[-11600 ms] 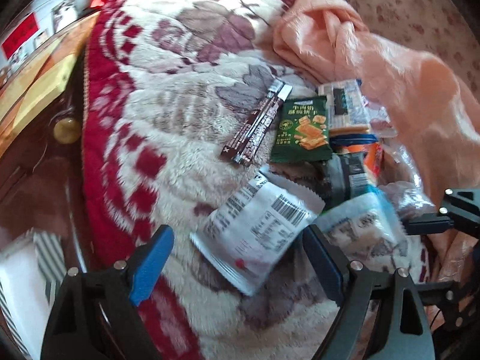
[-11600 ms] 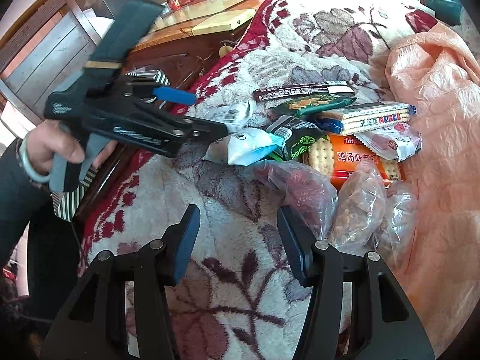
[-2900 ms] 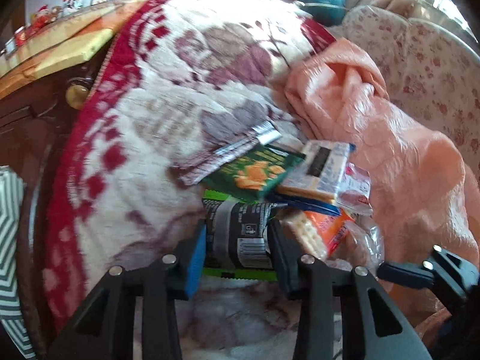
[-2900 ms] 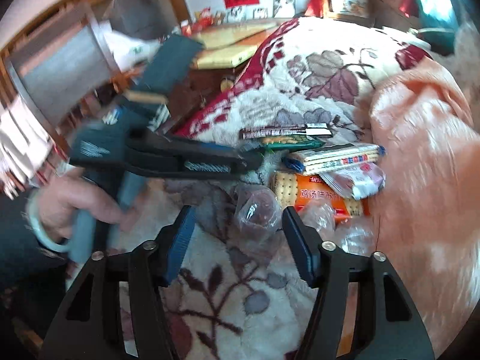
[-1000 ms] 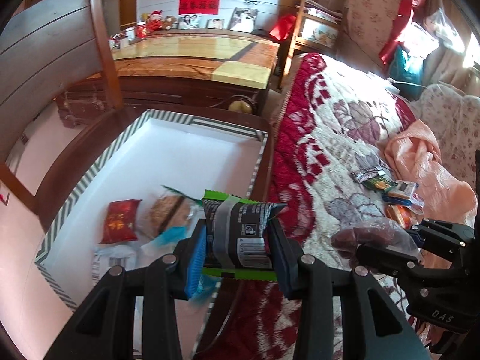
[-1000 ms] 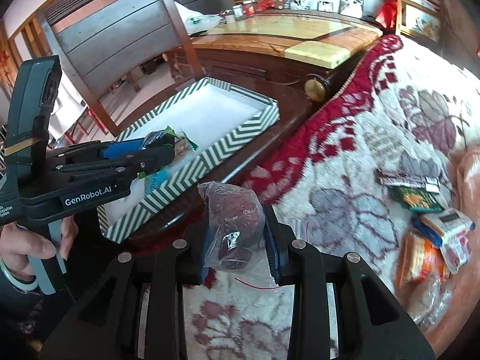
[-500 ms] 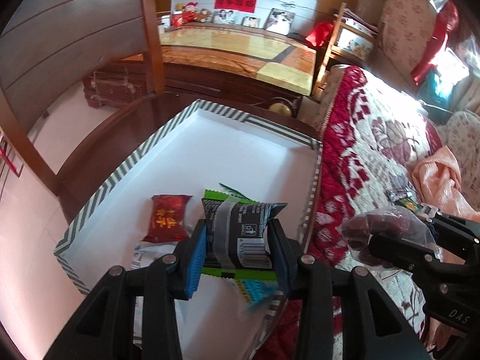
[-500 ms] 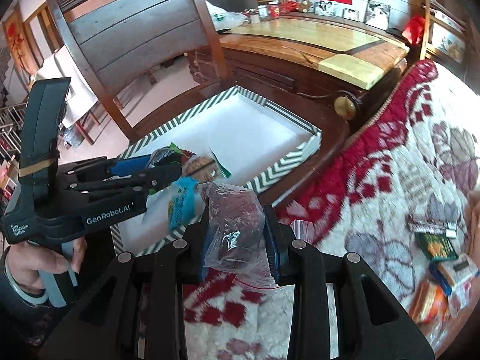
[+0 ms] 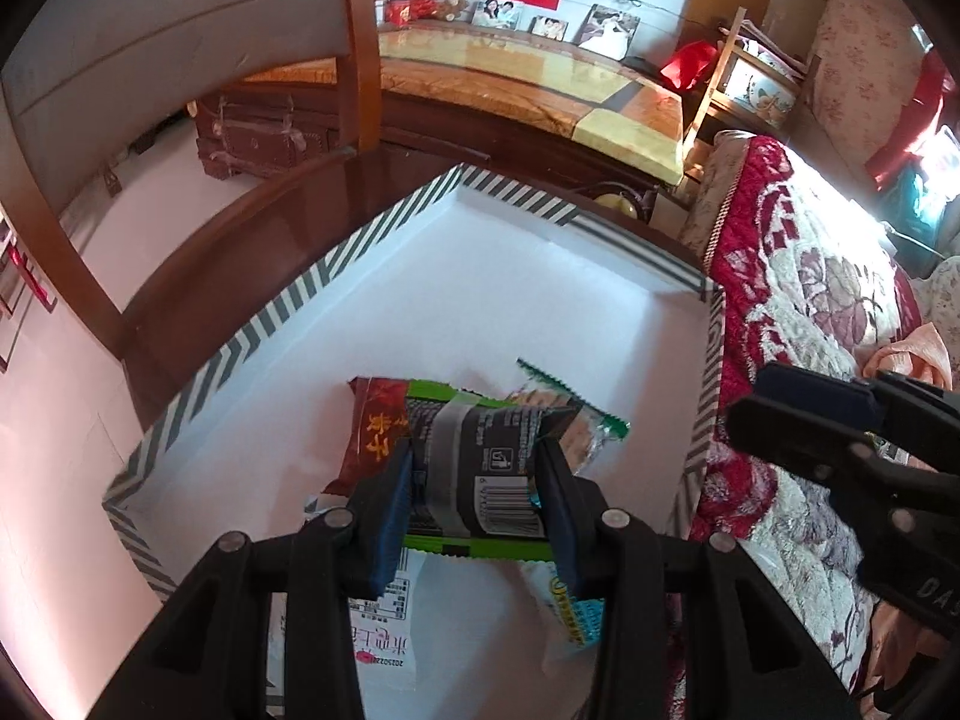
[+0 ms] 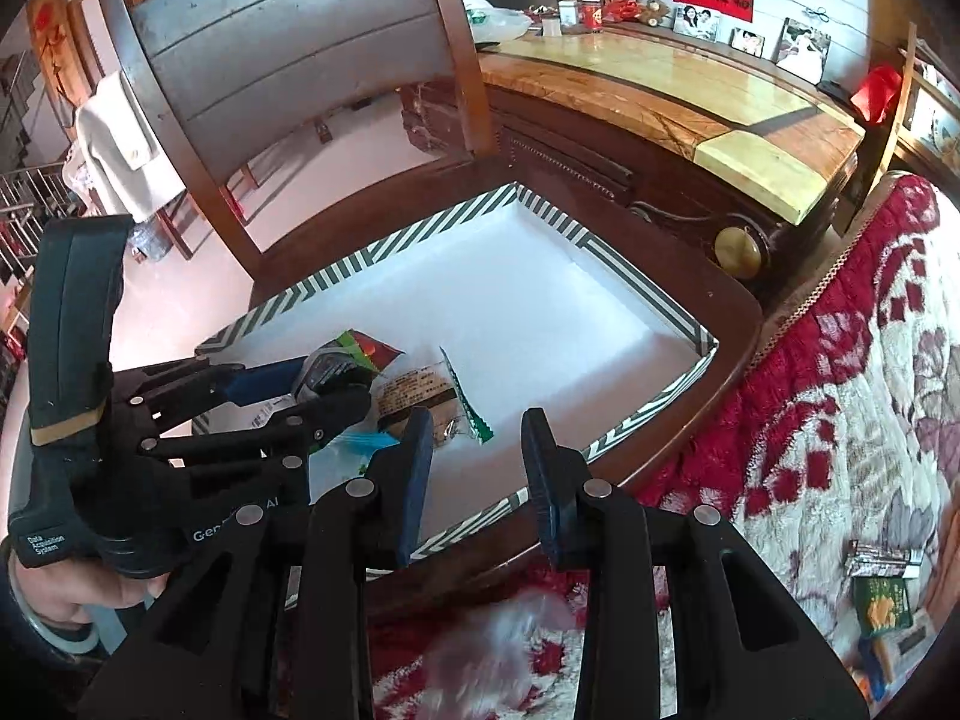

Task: Organize snacks
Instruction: 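Carry both held snacks over the white tray, then lower both snacks into the tray and open both grippers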

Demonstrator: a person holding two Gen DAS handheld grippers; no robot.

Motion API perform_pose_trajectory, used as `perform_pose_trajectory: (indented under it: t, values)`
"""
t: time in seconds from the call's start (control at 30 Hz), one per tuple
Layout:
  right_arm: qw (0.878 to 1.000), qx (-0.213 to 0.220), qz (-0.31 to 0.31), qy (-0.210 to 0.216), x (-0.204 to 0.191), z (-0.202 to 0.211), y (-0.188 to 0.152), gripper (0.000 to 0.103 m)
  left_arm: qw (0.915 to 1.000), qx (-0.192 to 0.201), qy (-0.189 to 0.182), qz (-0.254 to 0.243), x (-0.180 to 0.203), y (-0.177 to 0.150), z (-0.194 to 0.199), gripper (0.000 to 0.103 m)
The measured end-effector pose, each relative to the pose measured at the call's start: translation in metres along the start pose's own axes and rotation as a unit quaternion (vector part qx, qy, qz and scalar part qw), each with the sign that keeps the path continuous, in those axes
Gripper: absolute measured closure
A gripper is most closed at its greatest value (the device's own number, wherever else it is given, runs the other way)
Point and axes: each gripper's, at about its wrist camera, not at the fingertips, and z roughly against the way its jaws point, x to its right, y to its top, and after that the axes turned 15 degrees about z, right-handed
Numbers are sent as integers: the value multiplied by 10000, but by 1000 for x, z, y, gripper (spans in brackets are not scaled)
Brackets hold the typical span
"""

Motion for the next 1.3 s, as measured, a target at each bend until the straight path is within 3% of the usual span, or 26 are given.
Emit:
perform_pose_trajectory:
  t: [0.23, 0.3, 0.37, 0.4, 0.6, 0.7, 0.73, 0.87, 1.07, 1.3]
  values:
    - [9986, -161, -482, 177, 14, 14, -40, 72, 9999, 10, 32, -100, 4, -6, -5, 60]
    - [9970, -174, -657, 368, 12, 19, -58, 66, 9999, -5, 20, -102, 4, -6, -6, 60]
    - [9955, -209, -757, 531, 4, 20, -74, 41, 10000, 1, 29, -89, 4, -5, -6, 60]
    - [9953, -235, -741, 573, -3, 19, -81, 37, 10000, -5, 19, -76, 3, -5, -6, 60]
    - [9951, -821, -109, 532, -45, -13, -108, 36, 10000, -27, 28, -74, 4, -6, -7, 60]
    - [9950, -781, -5, 625, -53, -23, -110, 41, 9999, -28, 34, -97, 4, -6, -7, 60]
    - [9935, -855, -78, 743, -52, -26, -112, 54, 9999, -33, 36, -99, 4, -6, -7, 60]
    - [9929, -852, 85, 828, -56, -20, -112, 72, 10000, -24, 18, -84, 4, -6, -7, 60]
    - [9974, -496, -75, 523, -31, 11, -101, 74, 10000, -22, 8, -85, 3, -6, -6, 60]
    - [9995, -89, -159, 241, -10, 27, -63, 74, 9999, 58, 59, -112, 6, -8, -6, 60]
